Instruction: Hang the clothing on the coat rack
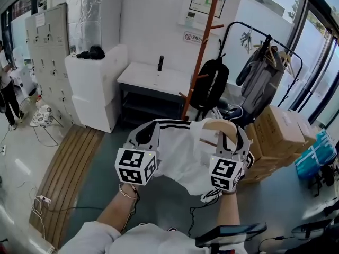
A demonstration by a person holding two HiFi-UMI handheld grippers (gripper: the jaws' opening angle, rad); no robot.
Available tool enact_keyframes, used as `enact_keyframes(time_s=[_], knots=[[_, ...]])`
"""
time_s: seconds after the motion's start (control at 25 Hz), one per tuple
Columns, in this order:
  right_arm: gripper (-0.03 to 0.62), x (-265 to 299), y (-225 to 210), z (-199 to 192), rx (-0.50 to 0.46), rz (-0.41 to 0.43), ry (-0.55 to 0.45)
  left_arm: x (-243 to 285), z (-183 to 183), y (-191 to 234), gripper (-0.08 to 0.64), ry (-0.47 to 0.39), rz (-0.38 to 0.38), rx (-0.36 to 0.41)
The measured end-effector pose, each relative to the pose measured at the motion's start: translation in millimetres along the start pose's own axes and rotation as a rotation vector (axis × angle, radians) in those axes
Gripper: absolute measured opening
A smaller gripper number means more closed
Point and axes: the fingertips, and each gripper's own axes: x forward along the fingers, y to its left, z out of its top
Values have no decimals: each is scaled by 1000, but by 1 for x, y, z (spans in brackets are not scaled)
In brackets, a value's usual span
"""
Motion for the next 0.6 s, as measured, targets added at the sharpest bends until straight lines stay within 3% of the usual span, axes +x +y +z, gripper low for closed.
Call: enact_keyframes(time_s=[0.44,0.6], knots=[[187,-7,-1,-13,-22,-48,50,6,4,-1,8,-5,-63,-2],[187,-1,-5,-20,-20,-58,61,12,-2,1,8,5,-55,7]])
